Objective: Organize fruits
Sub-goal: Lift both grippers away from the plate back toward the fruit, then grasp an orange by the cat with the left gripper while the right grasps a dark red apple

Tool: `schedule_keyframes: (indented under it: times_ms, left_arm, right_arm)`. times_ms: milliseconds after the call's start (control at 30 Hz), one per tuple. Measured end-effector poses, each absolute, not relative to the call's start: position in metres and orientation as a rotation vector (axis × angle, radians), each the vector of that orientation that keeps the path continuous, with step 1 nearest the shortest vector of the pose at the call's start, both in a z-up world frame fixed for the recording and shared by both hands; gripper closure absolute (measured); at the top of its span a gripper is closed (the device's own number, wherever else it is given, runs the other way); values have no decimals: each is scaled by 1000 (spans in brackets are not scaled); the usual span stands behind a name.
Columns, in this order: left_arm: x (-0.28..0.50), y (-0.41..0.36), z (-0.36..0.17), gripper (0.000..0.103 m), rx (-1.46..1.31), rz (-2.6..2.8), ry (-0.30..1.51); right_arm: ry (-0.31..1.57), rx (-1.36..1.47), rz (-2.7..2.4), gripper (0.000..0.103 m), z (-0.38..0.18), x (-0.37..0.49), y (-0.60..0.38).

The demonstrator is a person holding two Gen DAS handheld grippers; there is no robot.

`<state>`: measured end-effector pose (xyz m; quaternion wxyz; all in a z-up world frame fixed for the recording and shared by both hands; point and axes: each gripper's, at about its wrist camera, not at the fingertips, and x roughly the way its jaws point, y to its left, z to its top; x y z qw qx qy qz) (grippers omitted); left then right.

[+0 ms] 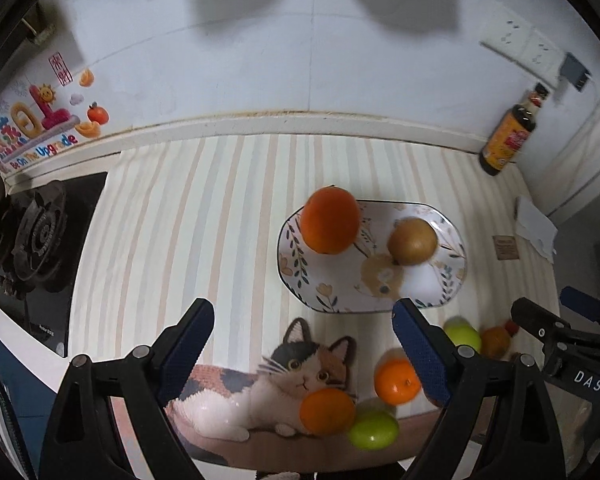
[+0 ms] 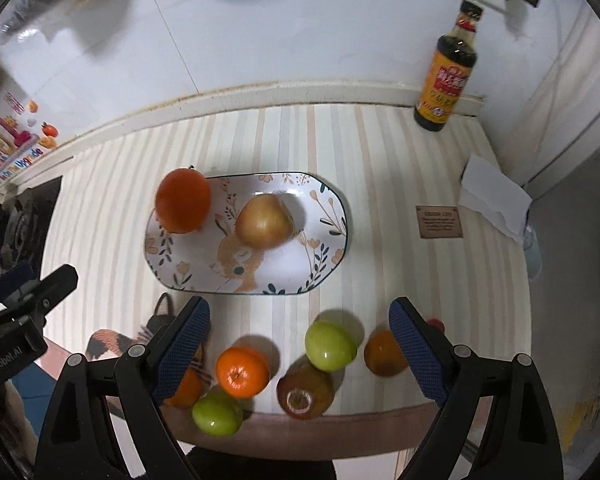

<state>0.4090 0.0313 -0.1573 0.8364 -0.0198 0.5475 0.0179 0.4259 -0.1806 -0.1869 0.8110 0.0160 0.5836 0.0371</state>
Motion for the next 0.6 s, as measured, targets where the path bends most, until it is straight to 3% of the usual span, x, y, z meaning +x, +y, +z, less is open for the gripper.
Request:
schedule_keyframes:
  times_ms: [367,600]
  left_arm:
    - [367,23,-121,12,-49,13,1108]
    - [362,27,-128,12,-77,41,1112]
  right_arm:
    - [1172,50,88,10,-142,371,-182]
    - [1171,92,93,10,-143,360,-186]
